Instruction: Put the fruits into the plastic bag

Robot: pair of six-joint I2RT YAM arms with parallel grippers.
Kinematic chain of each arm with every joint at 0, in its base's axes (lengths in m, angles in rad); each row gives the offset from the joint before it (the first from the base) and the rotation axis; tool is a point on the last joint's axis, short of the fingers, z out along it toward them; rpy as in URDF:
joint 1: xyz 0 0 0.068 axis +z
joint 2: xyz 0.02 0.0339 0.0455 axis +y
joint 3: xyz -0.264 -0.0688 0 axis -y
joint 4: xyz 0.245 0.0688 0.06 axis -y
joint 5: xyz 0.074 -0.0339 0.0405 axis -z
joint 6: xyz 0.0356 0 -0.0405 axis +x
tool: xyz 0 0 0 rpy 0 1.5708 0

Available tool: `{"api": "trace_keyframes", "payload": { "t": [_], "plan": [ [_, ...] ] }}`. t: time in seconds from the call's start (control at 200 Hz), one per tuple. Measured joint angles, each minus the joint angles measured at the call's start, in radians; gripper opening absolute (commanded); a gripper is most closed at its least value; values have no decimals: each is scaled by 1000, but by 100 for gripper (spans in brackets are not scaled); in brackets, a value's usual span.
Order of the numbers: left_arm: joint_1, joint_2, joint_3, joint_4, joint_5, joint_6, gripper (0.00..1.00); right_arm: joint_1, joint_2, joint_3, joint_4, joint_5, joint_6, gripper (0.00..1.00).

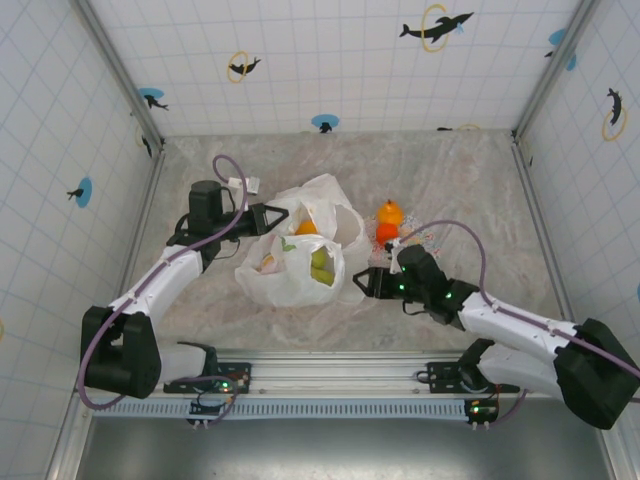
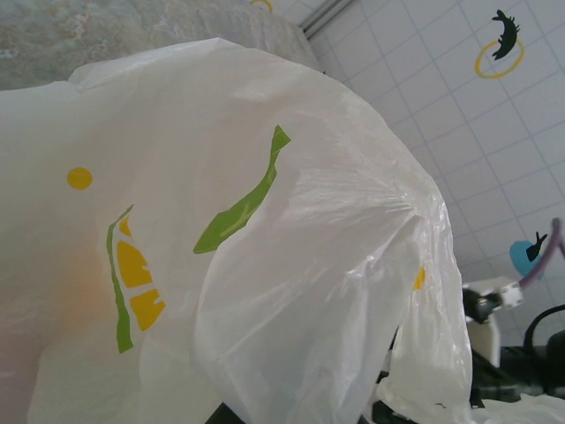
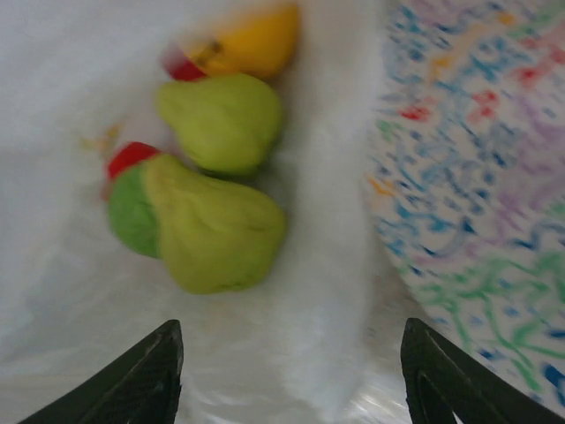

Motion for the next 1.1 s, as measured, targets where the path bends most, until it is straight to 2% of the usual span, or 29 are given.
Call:
{"api": "trace_keyframes", "payload": {
  "t": [0.095,0.225,0.47,0.535,0.711,0.891,1.101],
  "plan": [
    [0,0,0,0,0,0,0,20,7,-57,58,48,38,58],
    [0,0,0,0,0,0,0,43,79,-64,167,76,72,46],
    [0,0,0,-2,0,0,0,67,153,-24,223,77,76,7],
    [0,0,0,-8,-7,4,0,73,145,4,218,86,64,1],
    [21,-13,20,-64,-30,31,0,108,80,58,205,108,56,0],
    [92,-39,107,-127,-39,39,0,177,79,166,194,122,43,0],
    [186,-76,164,-180,-51,50,0,211,80,227,207,125,29,0]
  ]
}}
